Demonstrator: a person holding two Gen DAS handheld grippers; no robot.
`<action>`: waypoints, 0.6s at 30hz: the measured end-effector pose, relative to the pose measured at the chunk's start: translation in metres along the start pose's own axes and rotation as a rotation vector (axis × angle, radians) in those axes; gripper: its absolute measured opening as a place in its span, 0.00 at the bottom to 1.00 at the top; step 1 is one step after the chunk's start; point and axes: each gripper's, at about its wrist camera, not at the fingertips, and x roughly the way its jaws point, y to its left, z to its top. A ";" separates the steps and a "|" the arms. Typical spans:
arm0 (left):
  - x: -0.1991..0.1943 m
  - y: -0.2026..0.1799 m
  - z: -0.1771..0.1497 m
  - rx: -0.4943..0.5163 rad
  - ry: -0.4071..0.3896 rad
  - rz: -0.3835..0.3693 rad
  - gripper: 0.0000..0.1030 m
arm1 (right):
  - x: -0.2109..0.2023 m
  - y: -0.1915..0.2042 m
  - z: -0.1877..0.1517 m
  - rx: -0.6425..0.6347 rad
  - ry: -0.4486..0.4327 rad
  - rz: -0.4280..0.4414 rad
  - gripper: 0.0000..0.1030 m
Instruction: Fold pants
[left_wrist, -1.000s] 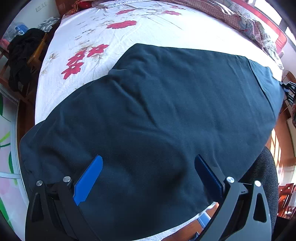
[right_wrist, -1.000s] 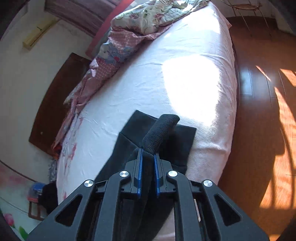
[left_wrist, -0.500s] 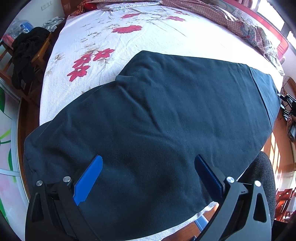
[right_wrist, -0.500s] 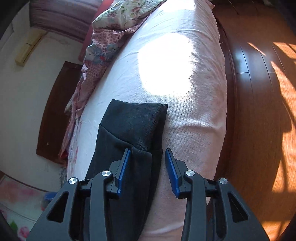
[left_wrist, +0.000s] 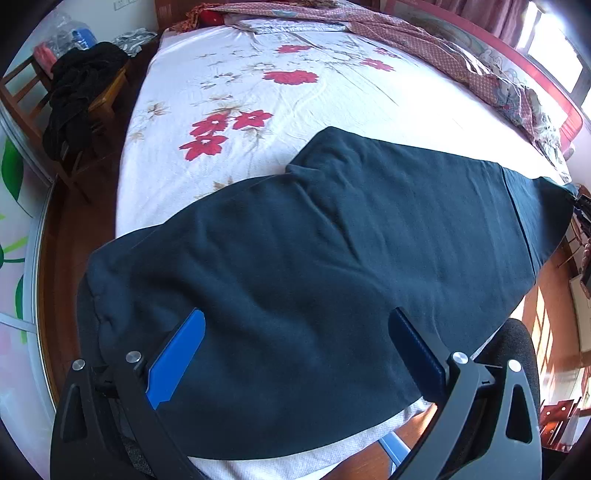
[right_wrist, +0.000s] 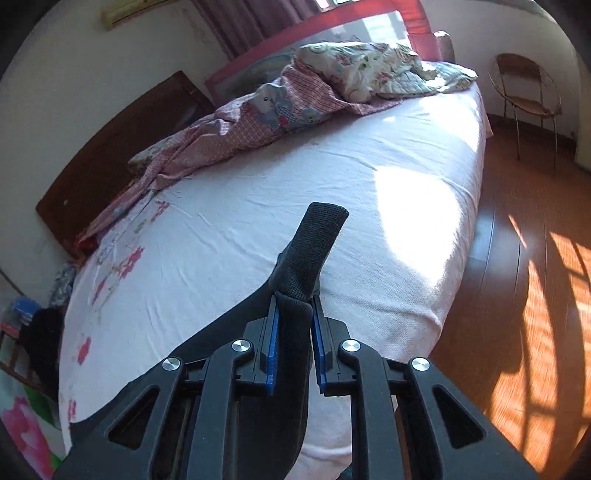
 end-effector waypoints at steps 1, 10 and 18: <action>-0.003 0.006 -0.002 -0.016 -0.005 0.000 0.97 | -0.009 0.025 0.001 -0.085 -0.017 0.003 0.14; -0.013 0.055 -0.024 -0.151 -0.023 0.008 0.97 | -0.078 0.221 -0.137 -0.797 -0.065 0.128 0.13; -0.021 0.089 -0.039 -0.224 -0.038 0.015 0.97 | -0.055 0.255 -0.281 -1.289 0.002 0.050 0.11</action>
